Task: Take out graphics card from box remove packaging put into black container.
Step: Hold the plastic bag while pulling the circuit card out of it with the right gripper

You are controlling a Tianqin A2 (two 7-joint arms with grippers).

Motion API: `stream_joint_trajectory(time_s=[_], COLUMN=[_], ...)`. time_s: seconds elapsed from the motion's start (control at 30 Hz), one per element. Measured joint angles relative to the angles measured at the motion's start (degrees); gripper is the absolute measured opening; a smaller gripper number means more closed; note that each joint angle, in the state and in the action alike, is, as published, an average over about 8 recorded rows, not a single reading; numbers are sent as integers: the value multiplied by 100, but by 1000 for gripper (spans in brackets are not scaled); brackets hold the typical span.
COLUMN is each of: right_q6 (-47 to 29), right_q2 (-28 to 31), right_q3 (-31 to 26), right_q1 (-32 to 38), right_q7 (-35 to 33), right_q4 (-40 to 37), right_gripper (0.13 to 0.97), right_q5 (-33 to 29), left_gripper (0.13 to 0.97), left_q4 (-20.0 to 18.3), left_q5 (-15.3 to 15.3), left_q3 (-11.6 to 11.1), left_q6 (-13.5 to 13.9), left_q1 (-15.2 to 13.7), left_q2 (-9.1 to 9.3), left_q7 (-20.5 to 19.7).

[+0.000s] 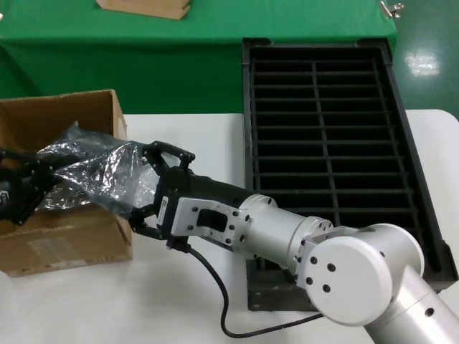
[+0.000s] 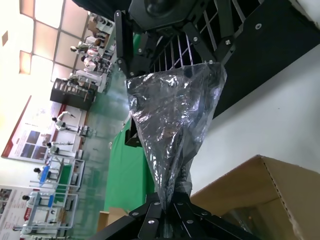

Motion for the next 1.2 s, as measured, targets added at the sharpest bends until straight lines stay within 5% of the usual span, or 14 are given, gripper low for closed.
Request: stream_joint_trajectory(time_s=[0.43,0.7,1.2], right_q6=[-61,-93,-129], right_q2=[-128,-177,-226], right_q3=[146,217,336], right_q1=[-32,-70,-138], right_q7=[-185,-209,-212], right_q4=[-95,-95,-36], right_gripper=[455,828,730], right_q5=[23,-5,-71], left_gripper=[143,143,142], left_q4=[-32,53,121], left_q5=[-21,23,17], left_q3=[-35,-12,14], left_q6=[-42,-164,-132], left_q1=[56,-32,-107], left_q2=[-5,46,57], left_q7=[-34,-93,-94])
